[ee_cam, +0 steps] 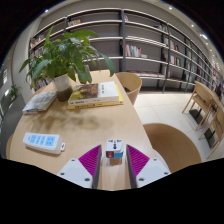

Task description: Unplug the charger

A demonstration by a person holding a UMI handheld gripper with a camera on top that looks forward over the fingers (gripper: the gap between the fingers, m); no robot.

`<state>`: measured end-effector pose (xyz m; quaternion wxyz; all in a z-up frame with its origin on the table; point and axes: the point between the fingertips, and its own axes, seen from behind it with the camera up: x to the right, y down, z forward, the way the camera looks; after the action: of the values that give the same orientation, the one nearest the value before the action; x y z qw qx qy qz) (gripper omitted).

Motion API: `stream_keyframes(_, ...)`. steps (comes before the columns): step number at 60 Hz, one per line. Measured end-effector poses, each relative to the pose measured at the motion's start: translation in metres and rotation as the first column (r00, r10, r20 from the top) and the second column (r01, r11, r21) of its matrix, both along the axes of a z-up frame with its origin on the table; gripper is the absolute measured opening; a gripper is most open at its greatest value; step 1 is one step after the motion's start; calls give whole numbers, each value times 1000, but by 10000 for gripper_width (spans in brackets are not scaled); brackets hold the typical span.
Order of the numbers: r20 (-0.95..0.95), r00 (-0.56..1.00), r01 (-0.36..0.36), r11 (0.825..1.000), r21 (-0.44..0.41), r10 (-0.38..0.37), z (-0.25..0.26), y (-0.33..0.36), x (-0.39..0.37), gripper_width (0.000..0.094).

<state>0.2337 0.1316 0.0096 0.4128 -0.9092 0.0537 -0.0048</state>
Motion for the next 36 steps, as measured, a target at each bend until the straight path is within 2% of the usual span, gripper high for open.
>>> stream_keyframes(6,33,999,-3,1000,3,3,10,-5,-3,739)
stream_keyframes(9,51,999,5,1000,17,-6,24,-11,-4,836)
stream_keyframes(18,78,997,13,991,131,-24,100,-38,-22,834)
stream_keyframes(29,57,998,1,961,276,-18,199,-109,-75,831)
stream_keyframes(36,65,998,-42,950,311,23,220,-163,-119,837)
